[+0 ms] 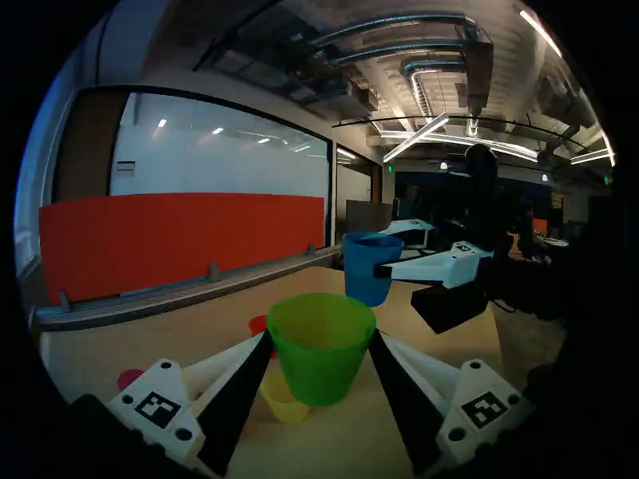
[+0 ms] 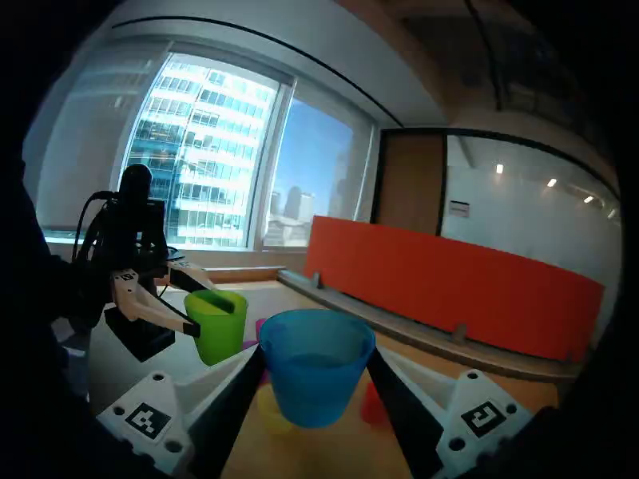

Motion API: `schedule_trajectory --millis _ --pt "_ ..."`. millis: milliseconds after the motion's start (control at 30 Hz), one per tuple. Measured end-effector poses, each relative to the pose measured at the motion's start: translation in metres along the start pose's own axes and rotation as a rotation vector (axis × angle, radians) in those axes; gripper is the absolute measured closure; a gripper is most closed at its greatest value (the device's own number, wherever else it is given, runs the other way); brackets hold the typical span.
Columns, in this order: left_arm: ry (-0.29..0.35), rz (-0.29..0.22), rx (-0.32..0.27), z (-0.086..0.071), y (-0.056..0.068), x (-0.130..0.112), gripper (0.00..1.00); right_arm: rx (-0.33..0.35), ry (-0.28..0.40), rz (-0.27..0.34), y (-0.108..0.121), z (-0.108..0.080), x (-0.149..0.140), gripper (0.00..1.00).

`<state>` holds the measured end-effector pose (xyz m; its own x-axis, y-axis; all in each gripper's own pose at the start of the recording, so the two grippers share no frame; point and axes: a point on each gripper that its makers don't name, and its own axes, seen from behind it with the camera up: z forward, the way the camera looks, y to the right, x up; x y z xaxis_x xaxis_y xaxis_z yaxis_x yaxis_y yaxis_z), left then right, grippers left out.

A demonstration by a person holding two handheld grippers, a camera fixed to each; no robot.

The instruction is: Pour water

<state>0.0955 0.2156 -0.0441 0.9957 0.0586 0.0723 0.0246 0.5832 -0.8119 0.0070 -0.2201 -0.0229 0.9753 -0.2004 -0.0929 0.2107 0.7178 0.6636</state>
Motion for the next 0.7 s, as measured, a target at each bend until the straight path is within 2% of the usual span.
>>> schedule_trajectory --millis 367,700 --pt "0.027 -0.017 -0.013 0.003 0.007 -0.001 0.14 0.021 0.009 -0.151 0.0 0.009 0.029 0.1" --pt "0.041 -0.024 -0.016 0.006 0.004 0.005 0.14 0.034 0.006 -0.324 0.003 0.02 0.056 0.1"
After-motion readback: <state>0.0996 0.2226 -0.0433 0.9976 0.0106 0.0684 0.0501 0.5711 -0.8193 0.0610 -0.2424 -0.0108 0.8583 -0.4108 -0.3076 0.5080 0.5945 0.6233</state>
